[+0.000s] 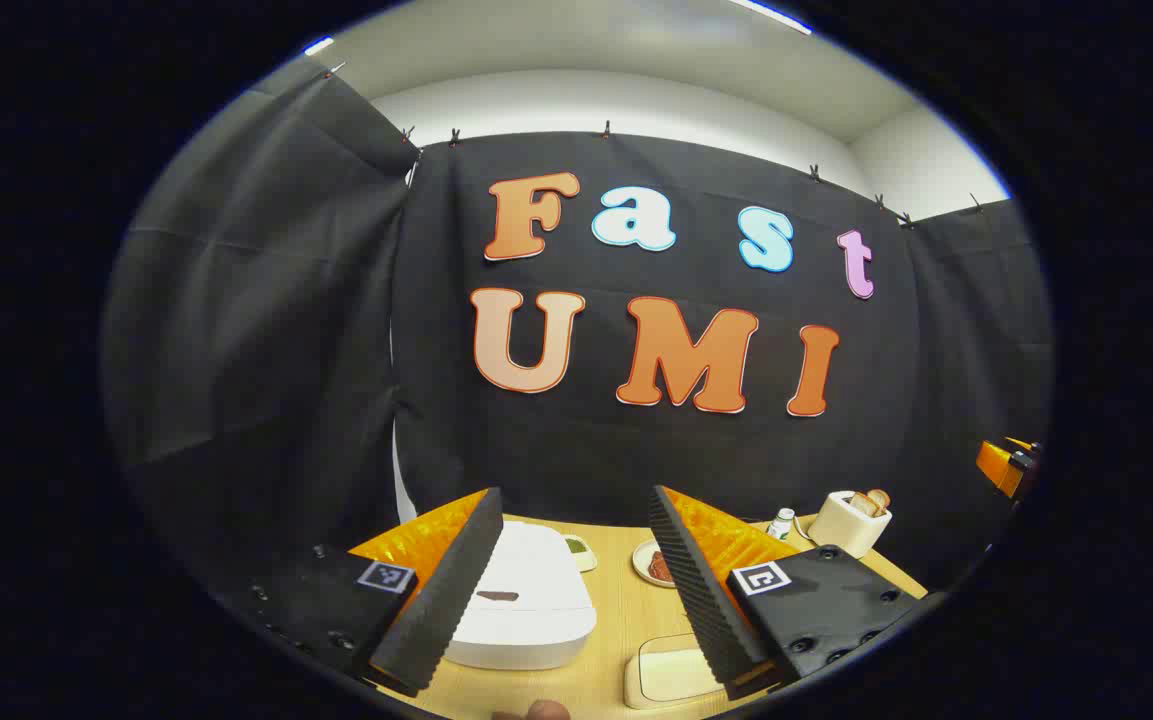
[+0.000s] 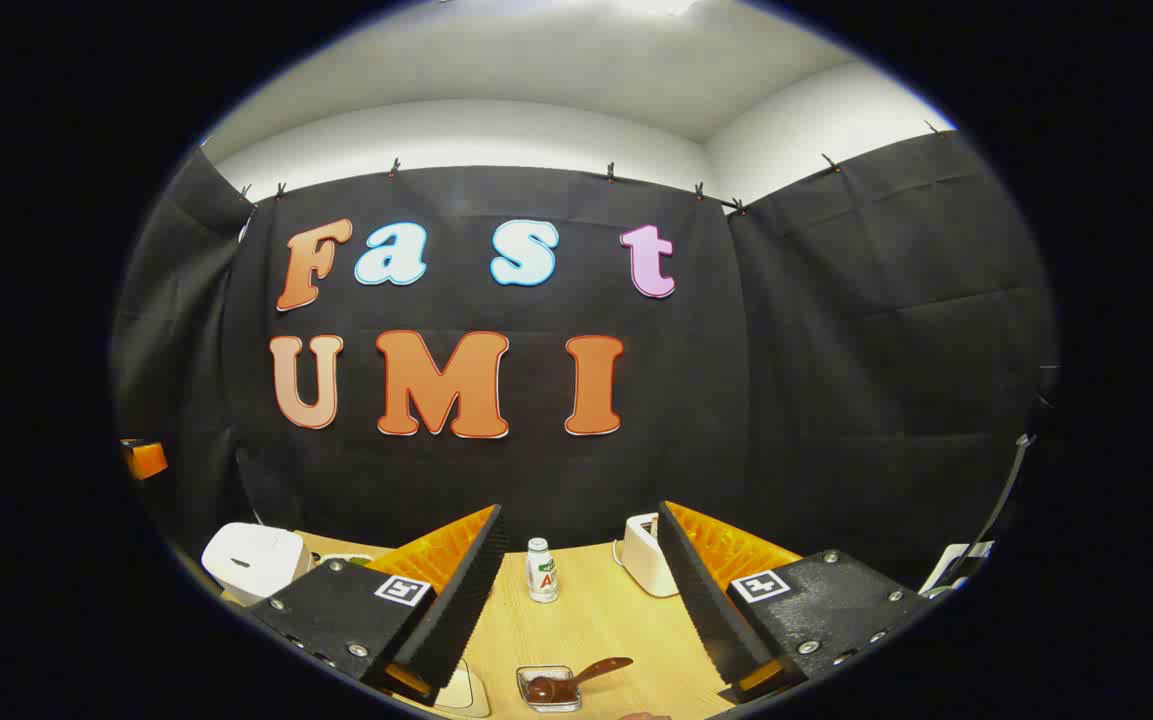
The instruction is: Close the left gripper, press the button to open the rice cooker; take a wooden spoon from the chopstick holder with the right hand, scoop a spoonful of rice and pour it into the rice cooker, then put the wooden spoon back into the chopstick holder.
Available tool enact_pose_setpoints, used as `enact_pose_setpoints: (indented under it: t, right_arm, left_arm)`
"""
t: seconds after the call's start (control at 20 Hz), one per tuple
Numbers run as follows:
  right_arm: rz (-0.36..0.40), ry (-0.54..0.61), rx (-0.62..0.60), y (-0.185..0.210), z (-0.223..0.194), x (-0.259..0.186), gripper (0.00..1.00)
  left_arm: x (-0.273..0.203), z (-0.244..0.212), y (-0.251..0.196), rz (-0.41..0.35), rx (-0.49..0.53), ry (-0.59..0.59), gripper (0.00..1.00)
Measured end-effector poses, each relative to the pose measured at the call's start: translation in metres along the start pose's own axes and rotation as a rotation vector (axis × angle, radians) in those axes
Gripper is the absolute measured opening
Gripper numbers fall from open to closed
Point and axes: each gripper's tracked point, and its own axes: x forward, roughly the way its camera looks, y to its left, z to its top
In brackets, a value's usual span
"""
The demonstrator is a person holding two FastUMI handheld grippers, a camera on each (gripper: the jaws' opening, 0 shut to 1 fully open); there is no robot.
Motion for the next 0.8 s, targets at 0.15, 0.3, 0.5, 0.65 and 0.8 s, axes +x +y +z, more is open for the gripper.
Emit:
enact_pose_setpoints:
  t: [0.15, 0.3, 0.5, 0.65, 0.8]
  right_arm:
    - [-0.005, -0.003, 0.0, -0.001, 0.001, 0.001, 0.94]
    - [-0.007, 0.001, 0.001, -0.001, 0.002, 0.003, 0.94]
    - [-0.005, 0.021, 0.002, -0.002, -0.004, 0.005, 0.94]
    - [-0.01, 0.026, 0.007, 0.0, -0.002, 0.005, 0.94]
    - [-0.009, 0.024, 0.011, -0.001, -0.001, 0.004, 0.94]
  left_arm:
    - [0.0, 0.001, 0.006, 0.001, 0.004, -0.002, 1.0]
    - [0.002, 0.003, 0.01, 0.009, 0.003, -0.004, 1.0]
    - [0.005, 0.003, 0.015, 0.025, 0.016, -0.003, 1.0]
    - [0.007, 0.003, 0.02, 0.036, 0.022, -0.004, 1.0]
    - [0.01, 0.005, 0.023, 0.043, 0.031, -0.006, 1.0]
